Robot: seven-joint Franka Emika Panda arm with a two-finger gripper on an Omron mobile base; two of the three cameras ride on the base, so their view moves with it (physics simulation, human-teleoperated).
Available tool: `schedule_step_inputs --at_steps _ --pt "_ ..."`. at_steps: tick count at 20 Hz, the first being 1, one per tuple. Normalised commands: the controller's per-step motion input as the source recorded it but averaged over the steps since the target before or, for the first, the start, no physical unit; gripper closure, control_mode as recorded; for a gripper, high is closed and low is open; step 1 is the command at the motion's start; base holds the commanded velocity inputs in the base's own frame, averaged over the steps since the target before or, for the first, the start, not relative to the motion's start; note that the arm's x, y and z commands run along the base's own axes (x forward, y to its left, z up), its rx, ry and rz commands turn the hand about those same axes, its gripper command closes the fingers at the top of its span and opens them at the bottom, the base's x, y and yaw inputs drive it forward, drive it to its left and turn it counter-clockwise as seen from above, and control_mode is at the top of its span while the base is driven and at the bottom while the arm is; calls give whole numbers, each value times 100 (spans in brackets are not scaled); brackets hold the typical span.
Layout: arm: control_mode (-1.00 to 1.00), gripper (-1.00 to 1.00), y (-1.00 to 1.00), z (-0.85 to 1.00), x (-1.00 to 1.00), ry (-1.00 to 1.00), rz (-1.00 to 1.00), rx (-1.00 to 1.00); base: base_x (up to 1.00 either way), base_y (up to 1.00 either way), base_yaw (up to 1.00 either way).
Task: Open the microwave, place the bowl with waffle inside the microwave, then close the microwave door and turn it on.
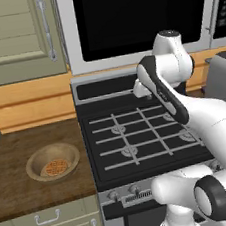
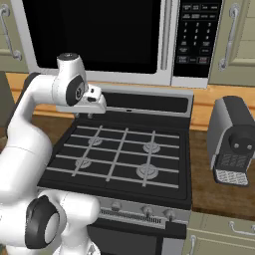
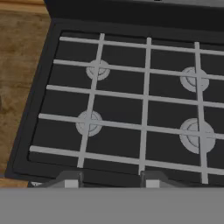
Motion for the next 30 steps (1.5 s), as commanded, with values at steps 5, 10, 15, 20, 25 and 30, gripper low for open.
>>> schedule_step_inputs --at_steps 5,10,15,20,25,30 --pt "-100 -100 -8 26 -66 -41 0 0 0 0 0" --pt "-100 -100 -68 57 -81 -97 -1 0 0 0 0" --pt "-100 -100 -99 45 -17 -68 -6 0 0 0 0" --pt "-100 -100 -86 3 1 -2 -1 5 0 0 0" --pt "-100 -100 -43 4 0 -9 0 6 0 0 0" --pt "-100 -100 -31 38 2 -15 0 -1 0 0 0"
